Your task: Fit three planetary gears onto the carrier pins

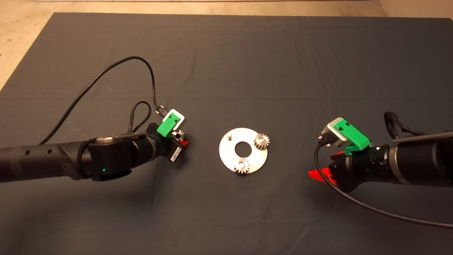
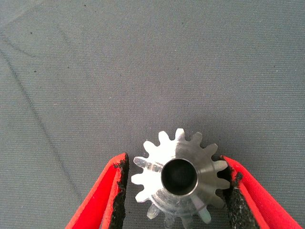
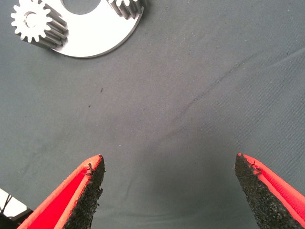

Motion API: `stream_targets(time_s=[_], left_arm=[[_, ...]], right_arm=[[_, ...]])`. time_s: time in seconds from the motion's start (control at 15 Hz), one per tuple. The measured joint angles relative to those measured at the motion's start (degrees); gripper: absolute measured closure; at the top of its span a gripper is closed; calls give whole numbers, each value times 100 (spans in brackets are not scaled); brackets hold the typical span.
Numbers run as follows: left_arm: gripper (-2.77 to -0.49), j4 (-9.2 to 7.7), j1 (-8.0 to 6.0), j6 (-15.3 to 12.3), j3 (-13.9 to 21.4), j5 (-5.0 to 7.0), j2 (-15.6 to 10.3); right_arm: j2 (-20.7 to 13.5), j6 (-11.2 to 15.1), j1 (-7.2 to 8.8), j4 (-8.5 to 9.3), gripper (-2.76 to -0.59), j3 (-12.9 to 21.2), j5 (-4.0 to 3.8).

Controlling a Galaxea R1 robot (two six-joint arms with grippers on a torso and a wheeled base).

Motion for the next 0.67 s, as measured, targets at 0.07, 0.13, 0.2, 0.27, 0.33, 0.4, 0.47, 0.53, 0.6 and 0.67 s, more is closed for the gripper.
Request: stream_targets(time_s=[0.07,0.13,0.2,0.27,0.33,0.4,0.47,0.53,0.6,0.67], left_arm=[[-112,-2,0,1,0,-7,-2],[-110,-2,0,0,2,-20,-14],[-106,-2,0,0,1,-35,-30],[-105,0,0,0,0,-38,-48],[-105,0,0,0,2,-38,-52],[-101,0,0,0,2,-42,-56],[-101,0,0,0,2,-42,-59],[-101,0,0,0,2,-40,-59],[-97,0,0,0,2,-42,-61],[-96,0,0,0,6,-42,-63]], right_arm=[[1,0,-2,0,-202,-9,5],[4,0,-2,-2,-202,-23,2],[1,2,-5,-2,-202,-39,0],[15,2,-11,-19,-202,-61,0],[44,2,-27,-109,-202,-89,-4],[103,2,-42,-260,-202,-131,-2],[185,2,-52,-339,-202,-196,-4],[295,2,-74,-391,-202,-268,-2],[440,0,-152,-464,-202,-360,-4],[604,0,-269,-550,-202,-454,-4]])
